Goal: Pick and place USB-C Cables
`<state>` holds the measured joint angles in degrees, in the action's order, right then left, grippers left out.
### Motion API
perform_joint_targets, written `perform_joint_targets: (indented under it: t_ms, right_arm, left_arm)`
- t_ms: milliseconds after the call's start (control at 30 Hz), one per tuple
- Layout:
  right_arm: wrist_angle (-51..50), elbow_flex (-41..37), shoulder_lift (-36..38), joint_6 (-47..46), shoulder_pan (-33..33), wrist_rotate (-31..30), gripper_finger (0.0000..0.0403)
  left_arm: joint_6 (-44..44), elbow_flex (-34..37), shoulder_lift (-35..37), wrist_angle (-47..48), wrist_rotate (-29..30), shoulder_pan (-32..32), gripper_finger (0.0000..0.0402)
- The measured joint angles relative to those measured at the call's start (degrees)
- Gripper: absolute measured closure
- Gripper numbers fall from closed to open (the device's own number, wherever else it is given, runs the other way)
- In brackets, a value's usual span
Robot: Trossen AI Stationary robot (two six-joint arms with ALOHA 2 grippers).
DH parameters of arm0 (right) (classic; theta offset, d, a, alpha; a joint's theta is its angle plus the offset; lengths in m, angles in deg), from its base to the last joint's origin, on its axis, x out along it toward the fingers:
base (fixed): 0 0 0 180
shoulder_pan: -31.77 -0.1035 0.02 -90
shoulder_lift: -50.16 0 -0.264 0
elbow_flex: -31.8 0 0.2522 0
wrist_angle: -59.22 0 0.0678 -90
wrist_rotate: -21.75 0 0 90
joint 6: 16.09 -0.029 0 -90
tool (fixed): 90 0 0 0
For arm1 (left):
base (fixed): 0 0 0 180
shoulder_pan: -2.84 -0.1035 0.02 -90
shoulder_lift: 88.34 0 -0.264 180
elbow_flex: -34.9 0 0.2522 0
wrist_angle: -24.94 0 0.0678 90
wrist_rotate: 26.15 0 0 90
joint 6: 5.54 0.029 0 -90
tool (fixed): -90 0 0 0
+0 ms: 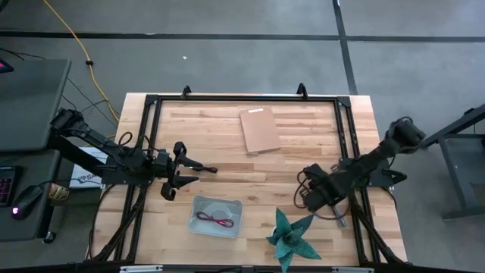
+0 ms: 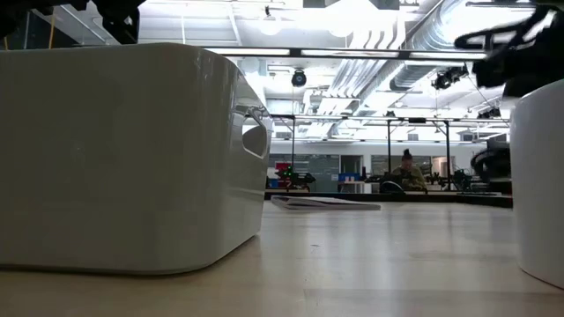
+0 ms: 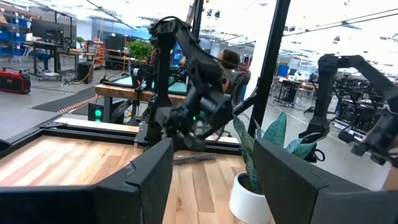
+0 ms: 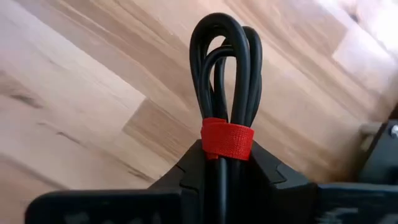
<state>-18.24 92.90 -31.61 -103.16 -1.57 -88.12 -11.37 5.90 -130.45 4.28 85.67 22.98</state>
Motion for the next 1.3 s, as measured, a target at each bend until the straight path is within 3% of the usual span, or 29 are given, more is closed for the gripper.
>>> perform_joint_targets:
  t_ms: [100,233,367,467,600,700,867,1100,1300]
  right_arm:
    - [5.16,-4.03,6.52,1.61,-0.15,-1.23,0.0355]
    - [24.34,-15.07,15.22,8.24,1.0,-2.21,0.0355]
    - [60.33,-26.07,20.89,27.75,4.62,-6.99,0.0355]
    - [86.27,-30.71,21.41,44.79,9.31,-7.3,0.0356]
    - [105.53,-30.41,18.94,62.46,15.25,-2.72,0.0356]
    - [112.08,-26.33,15.36,72.14,18.07,1.94,0.0356]
    - [112.45,-16.77,7.22,82.07,20.15,6.97,0.0356]
    - [112.45,-5.75,-2.51,89.06,21.85,12.19,0.0356]
    - [112.44,-4.08,-4.17,89.85,22.56,12.83,0.0356]
  left_arm:
    - [-0.02,0.0,0.0,0.06,0.0,0.0,0.0199]
    - [-0.02,0.0,0.0,0.08,0.02,-0.01,0.0197]
    - [0.0,0.0,0.0,0.06,0.01,-0.01,0.0199]
    - [0.33,0.0,0.0,-0.03,0.04,0.0,0.0199]
    - [0.42,0.0,0.0,-0.09,0.04,0.0,0.0197]
    - [-0.14,0.0,0.0,-0.12,0.04,-0.01,0.0199]
    - [-0.57,-0.02,0.0,-1.69,2.08,0.0,0.0198]
    - [0.0,-0.04,0.02,-3.37,7.14,-0.02,0.0199]
    - [0.02,-0.07,-0.91,-2.57,8.0,0.0,0.0198]
